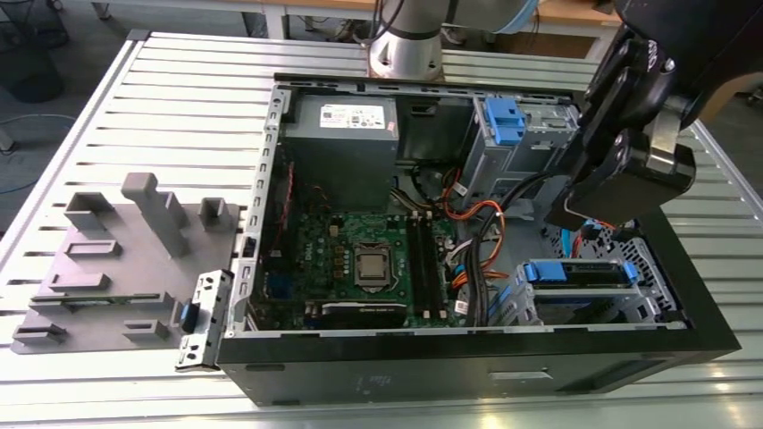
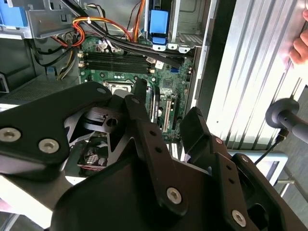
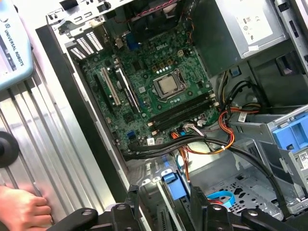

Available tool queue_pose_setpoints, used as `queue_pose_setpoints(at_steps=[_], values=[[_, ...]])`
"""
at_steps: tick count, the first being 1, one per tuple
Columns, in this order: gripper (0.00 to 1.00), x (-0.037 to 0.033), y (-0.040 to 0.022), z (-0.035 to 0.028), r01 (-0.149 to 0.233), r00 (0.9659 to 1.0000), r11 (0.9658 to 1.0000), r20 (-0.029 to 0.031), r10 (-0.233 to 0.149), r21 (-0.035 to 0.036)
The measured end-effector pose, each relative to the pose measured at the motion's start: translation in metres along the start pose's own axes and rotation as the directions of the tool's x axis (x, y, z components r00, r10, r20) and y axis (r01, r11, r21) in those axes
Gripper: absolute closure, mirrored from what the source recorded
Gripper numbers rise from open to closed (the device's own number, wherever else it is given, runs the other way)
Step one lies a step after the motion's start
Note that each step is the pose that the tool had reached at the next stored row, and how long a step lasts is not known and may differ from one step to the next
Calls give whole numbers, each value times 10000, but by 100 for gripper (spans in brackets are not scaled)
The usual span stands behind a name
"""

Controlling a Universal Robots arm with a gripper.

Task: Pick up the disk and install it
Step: 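Insert the first disk wire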

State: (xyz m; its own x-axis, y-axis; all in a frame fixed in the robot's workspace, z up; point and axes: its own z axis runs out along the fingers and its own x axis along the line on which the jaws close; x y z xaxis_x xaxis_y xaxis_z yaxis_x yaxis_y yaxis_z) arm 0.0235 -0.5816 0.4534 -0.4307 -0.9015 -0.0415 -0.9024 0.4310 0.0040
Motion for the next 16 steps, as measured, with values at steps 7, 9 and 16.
queue_pose_setpoints(at_steps=[7, 9, 16], values=[[45, -21, -38, 32, 111, 9999, 9999, -3, -111, -5], [45, -21, -39, 32, 111, 9999, 9999, -2, -111, -5], [45, -36, -61, 103, 231, 9997, 9997, -4, -231, -11]])
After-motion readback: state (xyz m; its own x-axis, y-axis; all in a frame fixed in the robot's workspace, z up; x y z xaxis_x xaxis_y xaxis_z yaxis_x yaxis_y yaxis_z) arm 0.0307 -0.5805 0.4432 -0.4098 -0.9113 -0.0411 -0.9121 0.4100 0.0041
